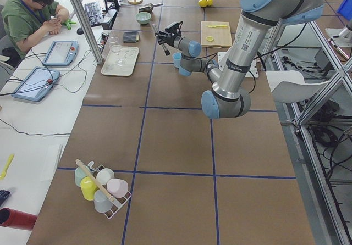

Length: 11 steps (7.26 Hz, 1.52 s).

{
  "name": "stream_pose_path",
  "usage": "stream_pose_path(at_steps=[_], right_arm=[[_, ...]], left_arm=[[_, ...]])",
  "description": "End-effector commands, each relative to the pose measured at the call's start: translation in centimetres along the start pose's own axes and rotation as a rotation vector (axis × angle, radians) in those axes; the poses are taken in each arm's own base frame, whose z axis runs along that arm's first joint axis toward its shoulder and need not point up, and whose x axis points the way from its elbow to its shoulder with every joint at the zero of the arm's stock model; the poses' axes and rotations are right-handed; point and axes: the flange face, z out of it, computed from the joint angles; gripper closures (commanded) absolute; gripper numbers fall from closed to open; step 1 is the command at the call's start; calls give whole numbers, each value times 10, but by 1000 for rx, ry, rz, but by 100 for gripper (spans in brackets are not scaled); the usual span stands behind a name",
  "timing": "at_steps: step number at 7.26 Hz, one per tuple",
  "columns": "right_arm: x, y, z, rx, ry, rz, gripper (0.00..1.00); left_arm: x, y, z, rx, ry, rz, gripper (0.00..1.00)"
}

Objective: Squeeze lemon into cup
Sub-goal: 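Lift the rod out of the cup and carry it back, then lower the rod onto the table and open the left gripper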

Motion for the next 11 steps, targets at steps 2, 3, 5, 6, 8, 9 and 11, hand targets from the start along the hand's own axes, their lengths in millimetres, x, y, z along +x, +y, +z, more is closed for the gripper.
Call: stream_pose_path(at_steps=[2,3,5,6,8,9,11], right_arm=[[4,3,5,-9,-2,8,0],[5,3,6,-10,-2,9,0],[5,4,6,-11,-2,8,0],[5,4,6,-11,-2,5,0],[5,4,6,-11,-2,2,0],[5,4,6,-11,-2,1,0],[5,4,6,-11,-2,1,0]], left_arm=[[-98,-22,-17,-360,-96,96,100],[-128,-42,-21,-508,-141,101,100],[-160,-62,-34,-815,-297,64,100],[-178,-56,-38,-929,-398,50,100],[-221,-22,-68,-1039,-458,-14,100],[-242,-8,-88,-1084,-467,-64,100],[-262,25,-110,-1076,-549,-230,100]])
